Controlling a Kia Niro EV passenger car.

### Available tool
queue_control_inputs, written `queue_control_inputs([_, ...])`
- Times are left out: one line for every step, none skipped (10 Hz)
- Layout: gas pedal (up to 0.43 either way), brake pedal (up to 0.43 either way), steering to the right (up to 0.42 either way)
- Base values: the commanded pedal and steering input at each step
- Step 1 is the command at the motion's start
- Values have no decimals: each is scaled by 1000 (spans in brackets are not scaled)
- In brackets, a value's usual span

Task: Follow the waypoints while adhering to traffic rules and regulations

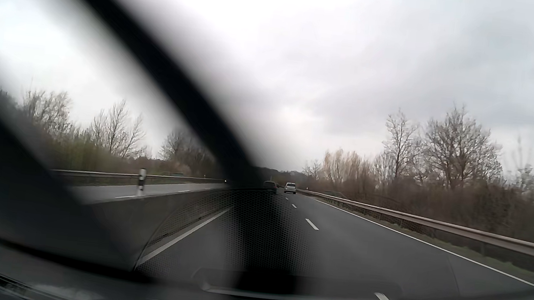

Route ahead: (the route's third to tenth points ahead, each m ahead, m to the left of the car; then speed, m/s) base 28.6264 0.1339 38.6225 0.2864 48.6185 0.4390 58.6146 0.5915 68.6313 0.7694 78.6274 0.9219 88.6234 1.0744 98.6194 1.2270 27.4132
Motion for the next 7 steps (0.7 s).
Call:
queue_control_inputs([0, 0, -1])
queue_control_inputs([0, 0, -1])
queue_control_inputs([0, 0, -1])
queue_control_inputs([0, 0, 0])
queue_control_inputs([0, 0, 0])
queue_control_inputs([0, 0, 0])
queue_control_inputs([0, 0, 0])
